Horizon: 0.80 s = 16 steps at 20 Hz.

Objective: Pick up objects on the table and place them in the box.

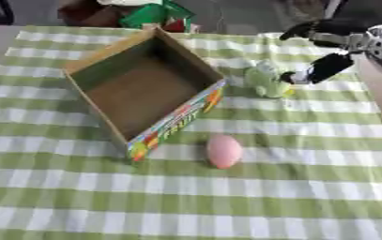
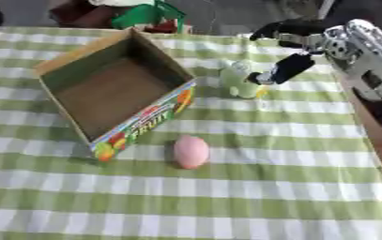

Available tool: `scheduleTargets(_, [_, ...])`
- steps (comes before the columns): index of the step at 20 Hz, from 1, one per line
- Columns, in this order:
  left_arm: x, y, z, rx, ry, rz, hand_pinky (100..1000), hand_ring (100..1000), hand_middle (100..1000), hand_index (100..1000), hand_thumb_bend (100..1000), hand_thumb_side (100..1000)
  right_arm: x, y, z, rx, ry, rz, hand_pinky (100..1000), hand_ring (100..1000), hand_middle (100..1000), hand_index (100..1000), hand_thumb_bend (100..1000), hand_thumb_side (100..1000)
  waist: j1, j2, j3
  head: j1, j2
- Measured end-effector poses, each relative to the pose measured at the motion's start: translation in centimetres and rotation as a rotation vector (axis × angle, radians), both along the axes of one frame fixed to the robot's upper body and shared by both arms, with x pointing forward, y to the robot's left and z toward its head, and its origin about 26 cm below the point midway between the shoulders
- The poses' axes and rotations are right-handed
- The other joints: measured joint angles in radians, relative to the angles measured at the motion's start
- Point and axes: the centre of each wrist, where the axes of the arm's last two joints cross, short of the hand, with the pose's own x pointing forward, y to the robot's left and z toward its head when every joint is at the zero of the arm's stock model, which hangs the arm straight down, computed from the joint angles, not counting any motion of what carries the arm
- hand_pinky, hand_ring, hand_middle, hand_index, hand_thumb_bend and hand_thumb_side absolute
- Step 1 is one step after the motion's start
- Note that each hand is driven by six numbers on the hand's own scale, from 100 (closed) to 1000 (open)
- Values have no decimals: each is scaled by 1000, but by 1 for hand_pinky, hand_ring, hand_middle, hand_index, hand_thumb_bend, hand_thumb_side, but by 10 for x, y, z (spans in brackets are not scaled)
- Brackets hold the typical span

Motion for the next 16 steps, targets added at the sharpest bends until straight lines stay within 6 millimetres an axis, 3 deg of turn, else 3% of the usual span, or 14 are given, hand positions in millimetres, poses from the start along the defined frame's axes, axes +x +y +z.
scheduleTargets(16, [0,-1,0,3,1,-9,534,617,661,764,100,887,14,5,-13,-4,65,-17,877,1000,956,1000,363,581,-3,9,9,-7,-3])
